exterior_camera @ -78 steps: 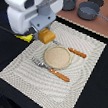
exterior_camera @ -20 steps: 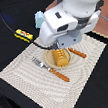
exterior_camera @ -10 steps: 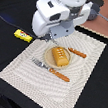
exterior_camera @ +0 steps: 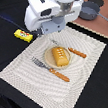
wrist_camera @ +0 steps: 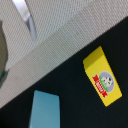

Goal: Place the bread, butter, and milk from the table onto the serving area.

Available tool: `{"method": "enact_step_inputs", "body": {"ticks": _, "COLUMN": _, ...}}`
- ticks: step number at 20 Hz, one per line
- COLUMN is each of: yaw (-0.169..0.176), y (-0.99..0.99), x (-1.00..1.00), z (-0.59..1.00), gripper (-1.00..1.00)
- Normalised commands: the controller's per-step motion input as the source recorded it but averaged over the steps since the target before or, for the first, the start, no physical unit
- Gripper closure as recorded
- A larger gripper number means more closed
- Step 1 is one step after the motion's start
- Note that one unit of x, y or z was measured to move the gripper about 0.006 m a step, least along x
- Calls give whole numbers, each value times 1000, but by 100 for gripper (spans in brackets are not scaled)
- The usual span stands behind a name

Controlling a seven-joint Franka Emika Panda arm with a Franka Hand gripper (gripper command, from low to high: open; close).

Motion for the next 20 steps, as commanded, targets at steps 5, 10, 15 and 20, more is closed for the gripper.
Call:
{"method": "enact_step_inputs", "body": {"ticks": 5, "yaw": 0, "y": 0, "x": -1000, "z": -319, "gripper": -100}}
{"method": "enact_step_inputs", "body": {"ticks": 10, "yaw": 7, "y": 0, "x": -1000, "z": -330, "gripper": -100}}
{"method": "enact_step_inputs", "body": {"ticks": 15, "yaw": 74, "y": 28, "x": -907, "z": -167, "gripper": -100}}
{"method": "enact_step_inputs", "body": {"ticks": 20, "yaw": 175, "y": 34, "x": -569, "z": -130, "gripper": -100}}
